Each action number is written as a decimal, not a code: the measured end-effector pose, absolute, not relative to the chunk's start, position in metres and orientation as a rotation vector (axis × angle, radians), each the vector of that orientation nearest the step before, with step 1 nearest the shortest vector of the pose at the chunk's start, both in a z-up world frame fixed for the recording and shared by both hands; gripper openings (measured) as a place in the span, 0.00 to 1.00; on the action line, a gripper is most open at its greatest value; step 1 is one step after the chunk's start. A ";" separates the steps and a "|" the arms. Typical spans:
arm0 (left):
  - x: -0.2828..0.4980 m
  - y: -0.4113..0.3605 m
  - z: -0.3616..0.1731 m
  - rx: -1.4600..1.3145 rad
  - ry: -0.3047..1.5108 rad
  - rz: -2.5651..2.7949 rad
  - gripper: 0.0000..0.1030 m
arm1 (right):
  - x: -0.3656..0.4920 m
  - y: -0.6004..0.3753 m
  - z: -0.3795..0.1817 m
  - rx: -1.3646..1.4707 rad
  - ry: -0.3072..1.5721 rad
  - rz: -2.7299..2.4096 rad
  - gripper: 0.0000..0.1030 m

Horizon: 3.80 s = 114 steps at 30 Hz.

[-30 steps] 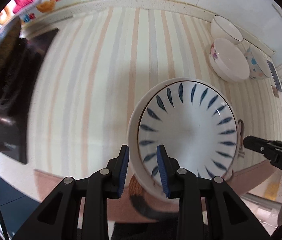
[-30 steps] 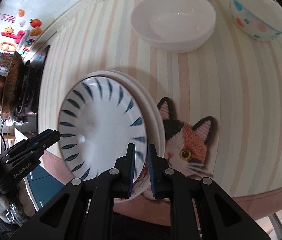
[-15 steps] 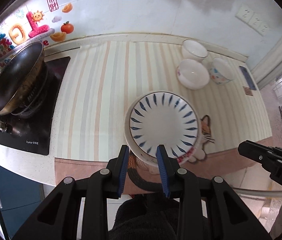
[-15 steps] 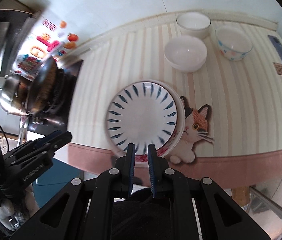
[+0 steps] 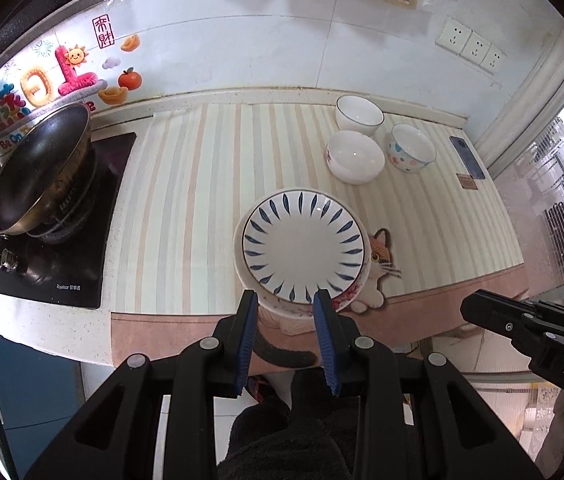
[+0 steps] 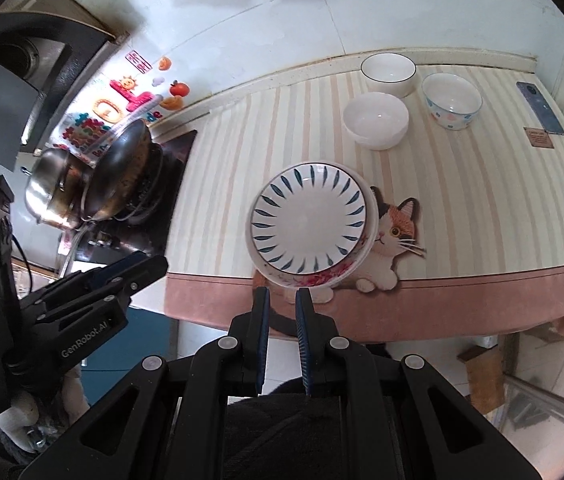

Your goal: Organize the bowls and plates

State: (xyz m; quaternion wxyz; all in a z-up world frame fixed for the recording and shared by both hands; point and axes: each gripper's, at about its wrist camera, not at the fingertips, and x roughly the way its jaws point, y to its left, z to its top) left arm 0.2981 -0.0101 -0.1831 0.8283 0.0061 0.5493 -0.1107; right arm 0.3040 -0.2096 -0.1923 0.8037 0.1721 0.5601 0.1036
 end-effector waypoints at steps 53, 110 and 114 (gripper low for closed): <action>0.511 -0.208 -0.331 -0.062 1.408 -0.331 0.27 | 0.561 -0.384 -0.391 0.458 1.409 0.207 0.16; 0.607 -0.309 -0.313 0.276 1.117 -0.132 0.31 | 0.613 -0.555 -0.370 0.586 1.293 0.017 0.32; 0.612 -0.317 -0.322 0.295 1.123 -0.147 0.31 | 0.619 -0.554 -0.381 0.585 1.309 0.013 0.32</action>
